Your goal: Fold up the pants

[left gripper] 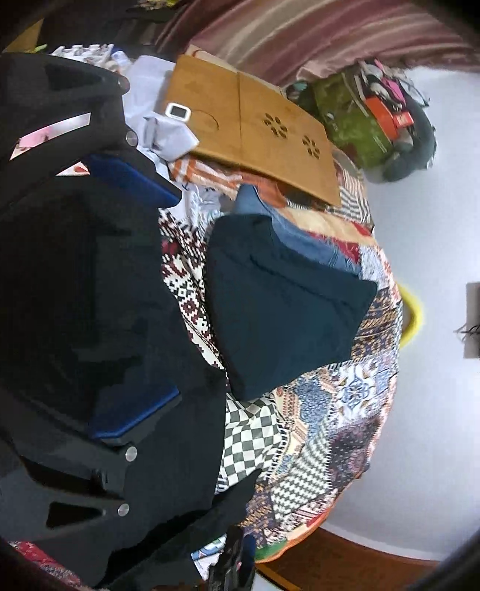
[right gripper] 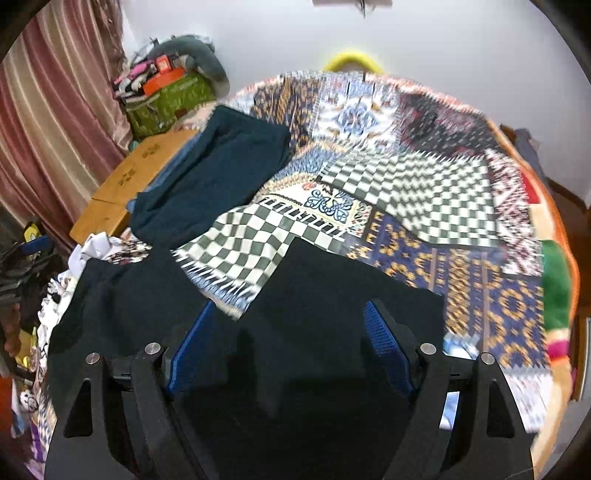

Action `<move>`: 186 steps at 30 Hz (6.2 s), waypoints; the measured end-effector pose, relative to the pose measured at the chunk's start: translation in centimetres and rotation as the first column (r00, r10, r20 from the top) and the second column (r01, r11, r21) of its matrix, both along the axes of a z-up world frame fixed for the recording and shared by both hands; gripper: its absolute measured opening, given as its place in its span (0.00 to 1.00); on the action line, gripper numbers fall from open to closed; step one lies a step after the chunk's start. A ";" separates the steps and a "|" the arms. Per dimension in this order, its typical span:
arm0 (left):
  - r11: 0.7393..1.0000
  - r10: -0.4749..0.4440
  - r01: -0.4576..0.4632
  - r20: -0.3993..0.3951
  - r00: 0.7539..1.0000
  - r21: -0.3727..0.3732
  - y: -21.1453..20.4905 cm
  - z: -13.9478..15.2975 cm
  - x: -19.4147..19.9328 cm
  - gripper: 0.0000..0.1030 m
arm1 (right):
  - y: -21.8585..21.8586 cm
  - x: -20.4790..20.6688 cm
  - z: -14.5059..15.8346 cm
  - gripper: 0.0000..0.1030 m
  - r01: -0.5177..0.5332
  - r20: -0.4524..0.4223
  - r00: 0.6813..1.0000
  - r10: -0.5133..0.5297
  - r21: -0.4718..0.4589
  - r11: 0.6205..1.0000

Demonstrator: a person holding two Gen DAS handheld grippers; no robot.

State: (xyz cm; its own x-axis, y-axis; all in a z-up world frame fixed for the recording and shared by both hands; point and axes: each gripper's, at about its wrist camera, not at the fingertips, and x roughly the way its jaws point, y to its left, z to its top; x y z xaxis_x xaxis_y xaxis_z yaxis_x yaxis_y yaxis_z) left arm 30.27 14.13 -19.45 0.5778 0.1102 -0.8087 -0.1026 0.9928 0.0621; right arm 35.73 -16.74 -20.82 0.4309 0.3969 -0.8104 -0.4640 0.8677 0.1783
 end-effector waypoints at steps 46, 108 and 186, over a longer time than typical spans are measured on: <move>0.938 -0.346 0.348 -0.148 0.927 -0.015 -19.7 -2.1 -4.5 0.95 | -19.0 -12.3 10.7 0.11 0.257 0.204 0.940 -0.273 0.101 0.961; 0.984 0.138 -0.159 -0.231 0.963 -0.074 12.0 -10.8 -2.4 0.98 | 18.8 0.2 -1.9 0.50 -0.336 -0.061 0.942 0.331 -0.104 0.936; 0.908 0.261 -0.314 -0.212 0.942 -0.278 9.5 -8.0 -16.1 0.16 | 0.7 -14.6 -1.5 0.65 -0.067 -0.023 0.998 0.067 -0.012 0.998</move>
State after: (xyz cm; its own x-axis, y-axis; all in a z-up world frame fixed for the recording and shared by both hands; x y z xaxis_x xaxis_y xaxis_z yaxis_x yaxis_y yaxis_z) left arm 14.19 23.63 -27.43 0.4131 -0.0149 -0.9106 -0.4006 0.8950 -0.1963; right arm 21.14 -16.04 -22.36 0.3853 0.4135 -0.8249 -0.5170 0.8372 0.1782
